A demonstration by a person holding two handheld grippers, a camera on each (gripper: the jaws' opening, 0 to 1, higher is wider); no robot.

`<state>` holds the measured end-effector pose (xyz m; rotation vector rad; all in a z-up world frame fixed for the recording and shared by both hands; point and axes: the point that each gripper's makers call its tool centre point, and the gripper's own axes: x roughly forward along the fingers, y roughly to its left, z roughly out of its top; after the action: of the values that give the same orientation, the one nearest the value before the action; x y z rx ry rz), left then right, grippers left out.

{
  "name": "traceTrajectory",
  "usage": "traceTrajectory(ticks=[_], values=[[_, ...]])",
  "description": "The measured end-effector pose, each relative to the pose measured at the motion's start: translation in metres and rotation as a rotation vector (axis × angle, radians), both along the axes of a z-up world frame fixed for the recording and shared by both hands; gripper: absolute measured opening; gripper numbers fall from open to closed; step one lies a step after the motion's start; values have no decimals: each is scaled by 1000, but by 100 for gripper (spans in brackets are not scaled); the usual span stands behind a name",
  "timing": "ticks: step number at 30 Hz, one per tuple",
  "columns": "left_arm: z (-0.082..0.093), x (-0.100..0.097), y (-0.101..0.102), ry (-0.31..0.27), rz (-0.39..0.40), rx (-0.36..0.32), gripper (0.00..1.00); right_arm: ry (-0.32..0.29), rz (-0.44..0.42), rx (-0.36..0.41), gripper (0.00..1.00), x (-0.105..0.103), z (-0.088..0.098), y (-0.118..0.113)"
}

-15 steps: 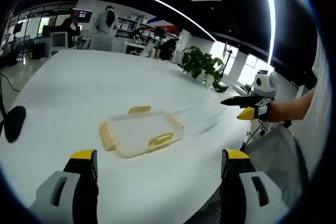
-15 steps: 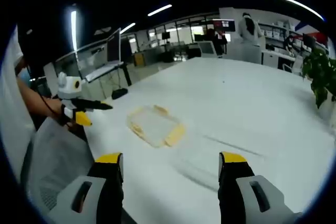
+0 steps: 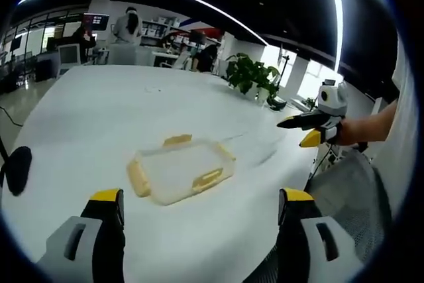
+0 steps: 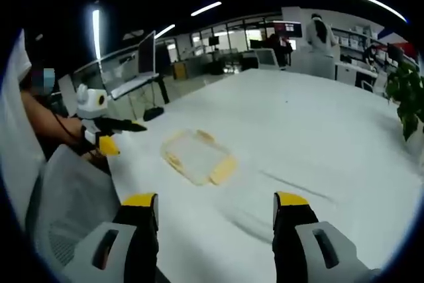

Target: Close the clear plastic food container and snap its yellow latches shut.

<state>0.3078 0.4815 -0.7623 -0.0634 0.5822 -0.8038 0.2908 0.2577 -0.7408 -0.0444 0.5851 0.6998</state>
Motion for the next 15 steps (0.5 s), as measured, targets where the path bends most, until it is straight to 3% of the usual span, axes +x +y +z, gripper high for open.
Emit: traceTrajectory(ticks=[5,15], values=[[-9,-2,-1,37,-29,-8,96,-1,24,-5,69,5,-1,5],[-19,2,-3,38,-65,27,95,-23,75,-29,69,18,-8,17]])
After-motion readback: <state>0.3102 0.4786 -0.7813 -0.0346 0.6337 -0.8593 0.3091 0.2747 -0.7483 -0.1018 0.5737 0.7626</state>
